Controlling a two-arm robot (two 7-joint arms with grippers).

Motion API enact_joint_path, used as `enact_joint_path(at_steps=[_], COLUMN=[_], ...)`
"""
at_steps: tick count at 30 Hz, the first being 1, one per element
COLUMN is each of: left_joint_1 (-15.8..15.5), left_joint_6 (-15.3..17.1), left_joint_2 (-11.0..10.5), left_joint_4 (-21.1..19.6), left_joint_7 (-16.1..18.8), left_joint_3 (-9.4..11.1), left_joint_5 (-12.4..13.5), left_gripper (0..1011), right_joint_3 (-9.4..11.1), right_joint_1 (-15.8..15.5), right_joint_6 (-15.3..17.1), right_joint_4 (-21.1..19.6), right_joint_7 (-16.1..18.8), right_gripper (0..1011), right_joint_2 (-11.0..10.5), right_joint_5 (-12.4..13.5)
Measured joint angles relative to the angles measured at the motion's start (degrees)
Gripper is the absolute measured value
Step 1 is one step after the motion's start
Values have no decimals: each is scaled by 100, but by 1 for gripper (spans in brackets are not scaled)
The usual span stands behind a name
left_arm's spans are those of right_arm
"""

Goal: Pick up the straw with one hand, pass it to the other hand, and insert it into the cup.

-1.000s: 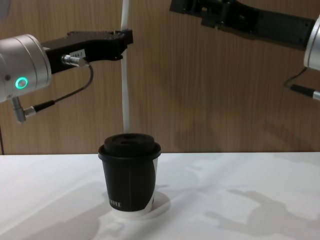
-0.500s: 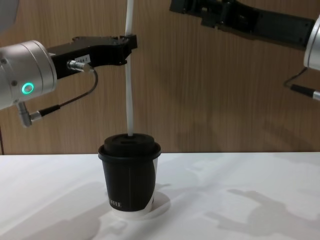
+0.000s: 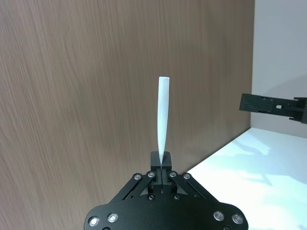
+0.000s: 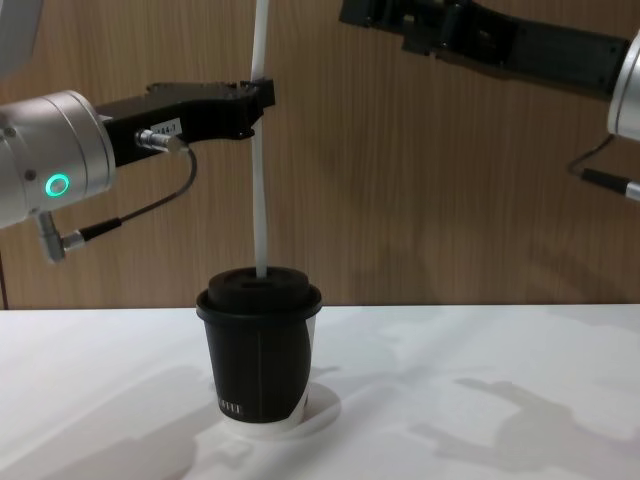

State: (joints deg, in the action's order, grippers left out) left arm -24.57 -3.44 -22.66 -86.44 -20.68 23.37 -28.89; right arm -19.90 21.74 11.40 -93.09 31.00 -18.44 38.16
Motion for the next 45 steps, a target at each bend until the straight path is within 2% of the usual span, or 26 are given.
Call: enact_joint_path(at_steps=[17,22,25,27,30,32,33,45], left_joint_1=[43,79,131,150,206,230,243,662], left_joint_6=[138,181,218,230,253,259,262,292], left_joint_2=[96,110,111,109,97,89,83,-99], left_joint_4=[196,209,193,177,118,87,71,-464], left_joint_7=[-68,-69,-68,-68,-83,-90,-95,-92], left_joint_3=[-38,-57,-89,-101,-139,-154,-163,-389], left_joint_5=[-3,-10,-18,-23,-46,-57,-62,-113], left_gripper=[3,86,212,251,367,388,450,830], right_joint_3=[0,0,0,0,0,0,0,-18], right_joint_1=[0,0,0,0,0,0,0,-21], right_joint_6=[0,0,0,0,0,0,0,-5], right_joint_4=[0,0,0,0,0,0,0,-56], right_joint_7=[0,0,0,0,0,0,0,-27], right_gripper=[1001,1001,1001,1001,1001,1001,1001,1001], right_joint_2=[0,0,0,0,0,0,0,-30], right_joint_5=[0,0,0,0,0,0,0,-8])
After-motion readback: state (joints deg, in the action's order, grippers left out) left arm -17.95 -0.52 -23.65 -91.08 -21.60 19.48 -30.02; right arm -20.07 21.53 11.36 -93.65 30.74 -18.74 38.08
